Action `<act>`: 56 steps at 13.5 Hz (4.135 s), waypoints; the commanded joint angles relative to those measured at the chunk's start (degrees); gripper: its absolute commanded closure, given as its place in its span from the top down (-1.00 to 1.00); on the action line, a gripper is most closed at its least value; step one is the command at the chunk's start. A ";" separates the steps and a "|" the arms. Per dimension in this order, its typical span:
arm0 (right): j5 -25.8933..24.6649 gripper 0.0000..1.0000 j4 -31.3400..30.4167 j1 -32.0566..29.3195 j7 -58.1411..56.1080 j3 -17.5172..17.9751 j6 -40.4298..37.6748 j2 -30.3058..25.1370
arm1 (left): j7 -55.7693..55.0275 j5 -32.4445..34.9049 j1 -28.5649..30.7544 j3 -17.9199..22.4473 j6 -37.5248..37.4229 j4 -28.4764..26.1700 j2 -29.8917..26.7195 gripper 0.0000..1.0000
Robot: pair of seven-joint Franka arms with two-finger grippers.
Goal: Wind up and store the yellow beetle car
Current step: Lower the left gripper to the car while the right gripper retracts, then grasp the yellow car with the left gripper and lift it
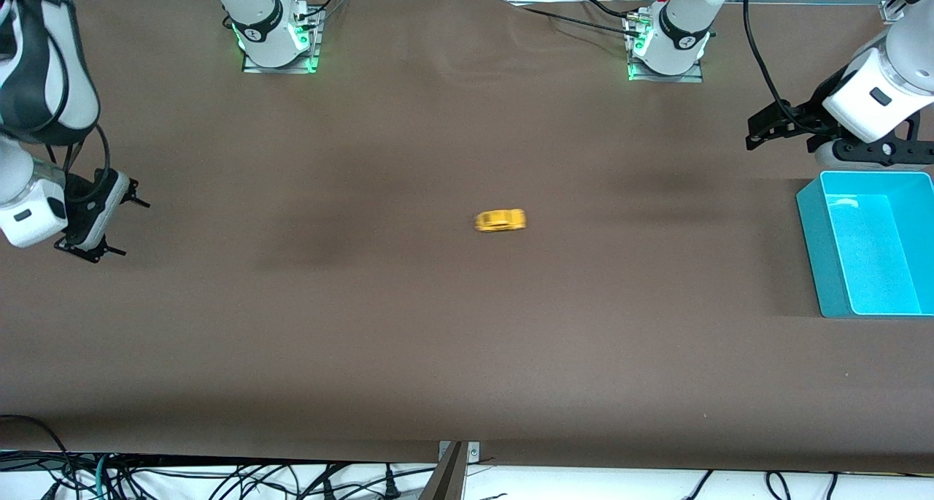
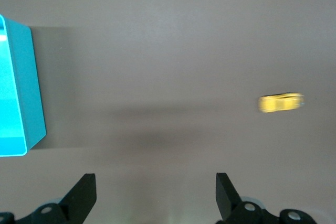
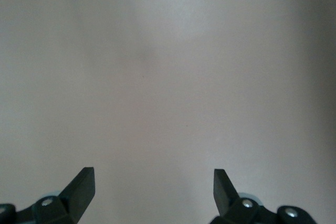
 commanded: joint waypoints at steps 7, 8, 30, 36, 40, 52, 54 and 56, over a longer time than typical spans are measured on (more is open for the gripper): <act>-0.61 1.00 -0.95 9.77 33.78 -5.15 -9.31 -10.87 | 3.56 1.60 -0.60 -1.81 -4.33 2.04 1.62 1.00; -0.61 1.00 -0.95 11.35 39.05 -6.37 -9.49 -11.93 | 6.72 1.78 -0.52 -2.08 -4.34 2.04 1.88 1.00; 1.41 1.00 1.68 18.75 65.30 -11.57 -16.97 -18.96 | 81.71 5.74 12.40 -1.64 17.52 -20.25 3.29 1.00; 1.41 1.00 1.33 18.75 64.95 -11.57 -16.96 -19.23 | 91.20 5.74 15.83 -1.82 31.94 -33.18 2.85 1.00; 1.32 1.00 1.24 18.75 64.86 -11.66 -16.96 -19.23 | 94.12 4.34 18.21 -1.99 46.87 -43.63 3.90 1.00; 1.32 1.00 1.24 18.66 64.51 -11.66 -17.05 -19.32 | 102.38 4.16 21.02 -2.34 64.04 -47.61 15.94 1.00; 1.32 1.00 1.07 18.75 64.51 -11.66 -16.96 -19.41 | 103.34 4.16 20.93 -2.43 64.04 -47.44 16.30 0.45; 1.32 1.00 0.80 18.75 64.51 -11.66 -16.88 -19.41 | 103.61 4.16 20.93 -2.52 64.04 -47.18 16.82 -0.37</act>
